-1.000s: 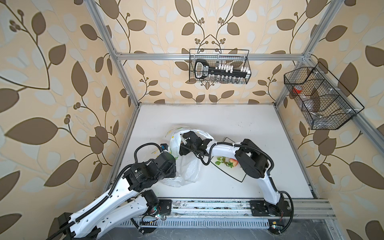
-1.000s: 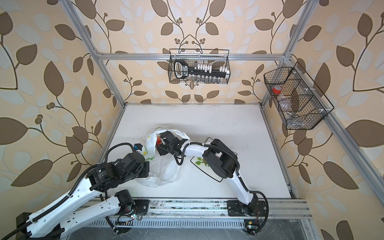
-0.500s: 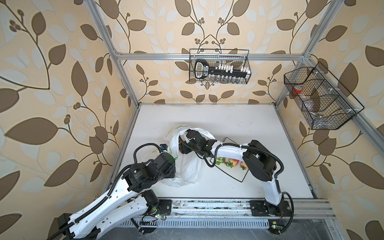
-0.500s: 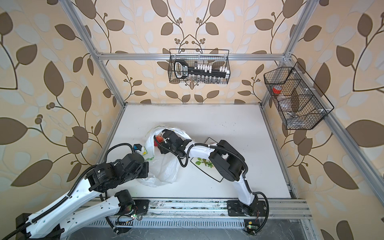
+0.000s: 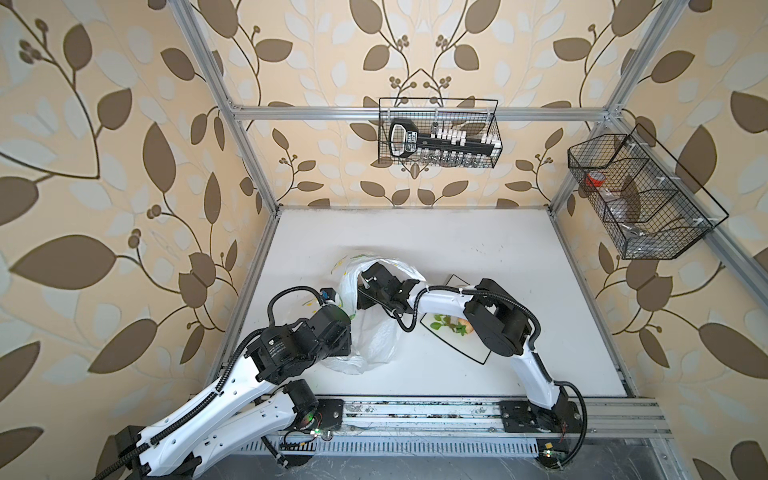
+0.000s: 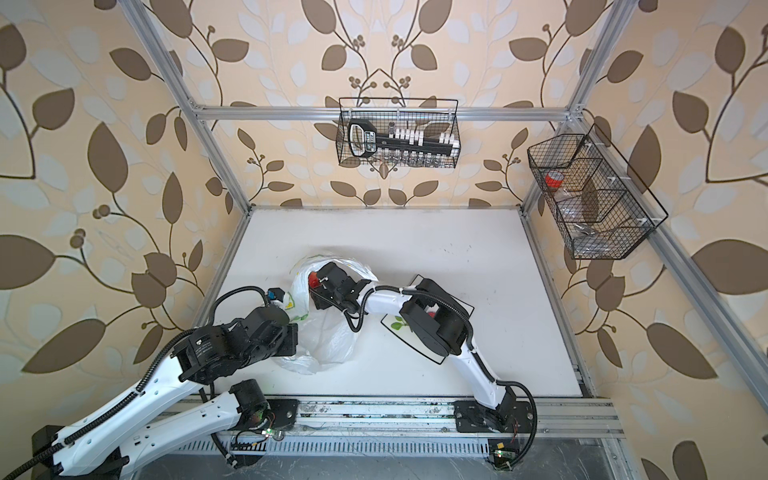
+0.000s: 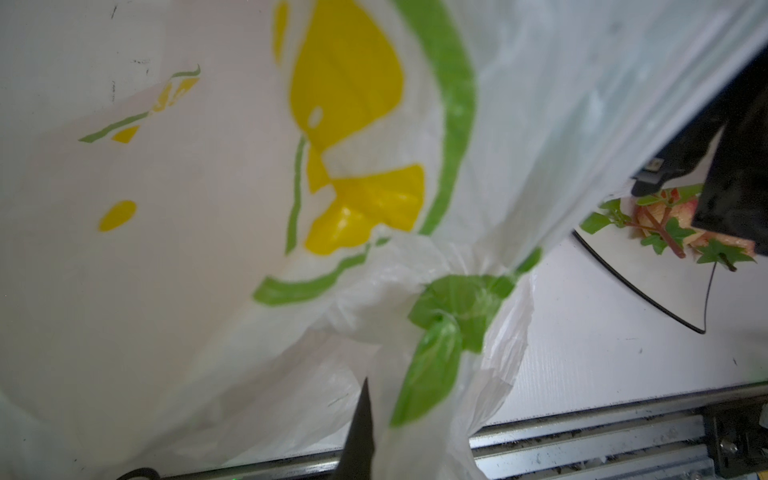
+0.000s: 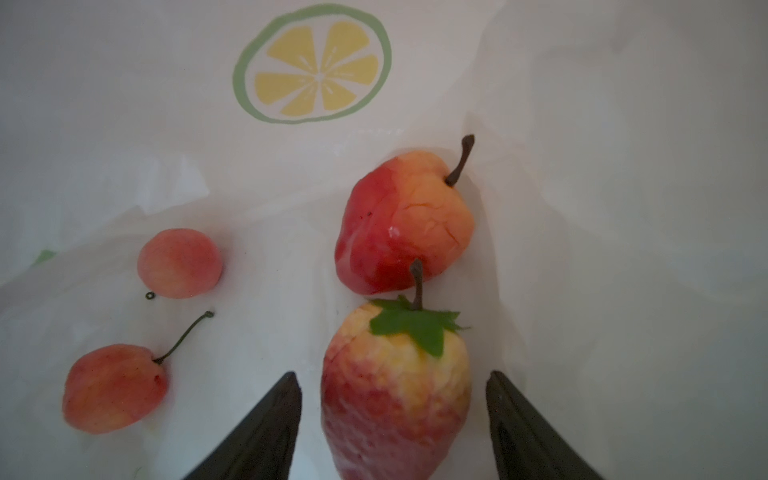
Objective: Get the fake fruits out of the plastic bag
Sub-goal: 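Lift the red-yellow apple out of the bag with the right gripper toward the tray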
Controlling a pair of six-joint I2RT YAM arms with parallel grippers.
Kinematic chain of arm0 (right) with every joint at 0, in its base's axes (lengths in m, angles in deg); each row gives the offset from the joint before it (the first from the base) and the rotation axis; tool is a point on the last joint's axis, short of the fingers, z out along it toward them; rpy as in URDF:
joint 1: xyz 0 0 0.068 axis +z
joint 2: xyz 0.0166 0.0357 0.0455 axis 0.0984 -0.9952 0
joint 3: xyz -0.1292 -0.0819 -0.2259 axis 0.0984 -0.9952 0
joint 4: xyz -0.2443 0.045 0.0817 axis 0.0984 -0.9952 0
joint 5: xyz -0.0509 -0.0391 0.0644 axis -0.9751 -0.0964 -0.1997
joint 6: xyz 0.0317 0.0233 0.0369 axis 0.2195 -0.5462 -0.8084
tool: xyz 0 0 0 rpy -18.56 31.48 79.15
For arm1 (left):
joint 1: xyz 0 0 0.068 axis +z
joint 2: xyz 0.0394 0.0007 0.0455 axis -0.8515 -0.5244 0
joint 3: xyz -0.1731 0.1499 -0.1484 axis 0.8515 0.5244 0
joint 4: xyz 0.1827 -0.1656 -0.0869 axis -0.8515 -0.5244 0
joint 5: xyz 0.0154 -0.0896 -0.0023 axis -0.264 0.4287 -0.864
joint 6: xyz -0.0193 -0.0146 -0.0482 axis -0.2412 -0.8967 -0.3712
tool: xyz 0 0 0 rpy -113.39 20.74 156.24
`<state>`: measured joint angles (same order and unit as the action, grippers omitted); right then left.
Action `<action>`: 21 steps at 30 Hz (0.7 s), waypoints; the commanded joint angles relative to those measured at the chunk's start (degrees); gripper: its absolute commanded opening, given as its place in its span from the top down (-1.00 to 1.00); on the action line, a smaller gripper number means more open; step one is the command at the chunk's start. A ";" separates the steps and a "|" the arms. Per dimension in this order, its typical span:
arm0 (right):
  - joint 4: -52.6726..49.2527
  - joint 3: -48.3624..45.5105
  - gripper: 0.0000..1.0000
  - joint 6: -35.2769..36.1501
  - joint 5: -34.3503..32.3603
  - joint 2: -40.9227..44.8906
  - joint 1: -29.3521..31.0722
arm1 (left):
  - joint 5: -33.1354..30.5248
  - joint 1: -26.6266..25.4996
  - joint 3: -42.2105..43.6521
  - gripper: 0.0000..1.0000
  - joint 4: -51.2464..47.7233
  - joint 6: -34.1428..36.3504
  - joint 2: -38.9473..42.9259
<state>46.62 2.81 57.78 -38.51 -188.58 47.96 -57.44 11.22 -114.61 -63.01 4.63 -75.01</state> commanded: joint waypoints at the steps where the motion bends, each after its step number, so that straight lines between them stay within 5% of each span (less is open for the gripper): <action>1: -2.13 3.38 -0.42 0.72 -1.14 -2.45 1.13 | 0.09 0.31 -1.09 1.00 0.18 0.39 -0.49; 12: -7.64 9.40 -0.22 2.53 -7.66 -6.85 2.73 | -0.13 0.31 -1.09 1.00 1.01 -0.78 -0.67; 21: -7.07 6.55 -0.07 3.24 -6.71 -0.38 3.08 | -4.60 0.27 -1.37 1.00 2.01 -3.91 -1.69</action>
<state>40.77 10.50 60.17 -44.82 -193.67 50.60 -58.11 11.22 -114.61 -61.83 3.25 -76.59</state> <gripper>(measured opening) 0.548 0.047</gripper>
